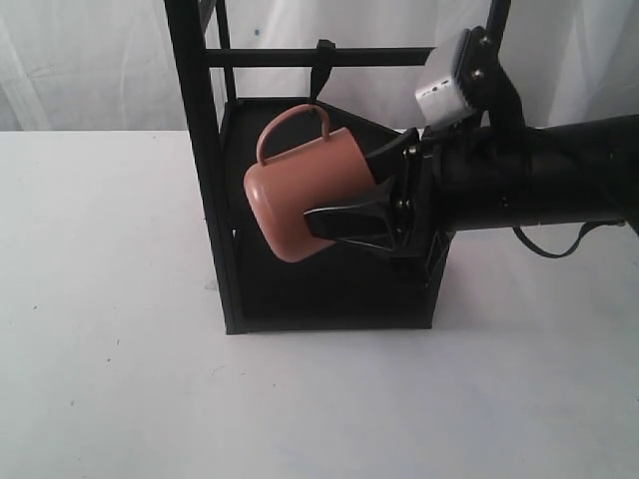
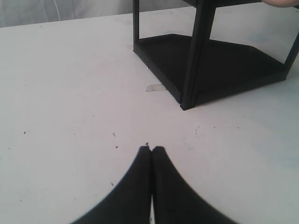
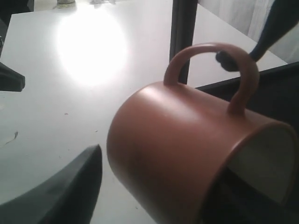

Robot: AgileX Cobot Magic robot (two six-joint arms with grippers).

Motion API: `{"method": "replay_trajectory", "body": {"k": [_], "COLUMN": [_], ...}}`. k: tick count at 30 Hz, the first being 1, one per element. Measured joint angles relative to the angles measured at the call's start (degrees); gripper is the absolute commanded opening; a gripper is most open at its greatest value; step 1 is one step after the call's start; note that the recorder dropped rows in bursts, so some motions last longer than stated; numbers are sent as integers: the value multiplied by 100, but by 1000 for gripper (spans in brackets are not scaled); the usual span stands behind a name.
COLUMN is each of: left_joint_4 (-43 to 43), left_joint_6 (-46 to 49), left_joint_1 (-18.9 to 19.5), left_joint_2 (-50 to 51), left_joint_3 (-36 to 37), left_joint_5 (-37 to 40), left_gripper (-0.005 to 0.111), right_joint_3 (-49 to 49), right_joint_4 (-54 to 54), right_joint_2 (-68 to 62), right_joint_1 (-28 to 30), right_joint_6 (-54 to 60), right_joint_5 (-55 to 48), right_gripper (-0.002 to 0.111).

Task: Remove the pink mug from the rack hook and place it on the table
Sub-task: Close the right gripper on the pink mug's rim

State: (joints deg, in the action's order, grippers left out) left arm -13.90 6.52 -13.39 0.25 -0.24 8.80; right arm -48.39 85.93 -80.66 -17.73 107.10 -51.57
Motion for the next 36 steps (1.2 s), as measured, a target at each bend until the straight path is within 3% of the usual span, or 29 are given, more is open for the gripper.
{"method": "replay_trajectory", "body": {"k": [36], "left_joint_4": [0], "left_joint_6": [0], "left_joint_1": [0], "left_joint_2": [0], "left_joint_3": [0], "left_joint_5": [0], "left_gripper": [0], "right_joint_3": [-171], "right_joint_4": [167], "right_joint_2": [-477], "right_joint_1": [-49], "right_joint_6": [42], "right_joint_5": [-315], "right_gripper": [54]}}
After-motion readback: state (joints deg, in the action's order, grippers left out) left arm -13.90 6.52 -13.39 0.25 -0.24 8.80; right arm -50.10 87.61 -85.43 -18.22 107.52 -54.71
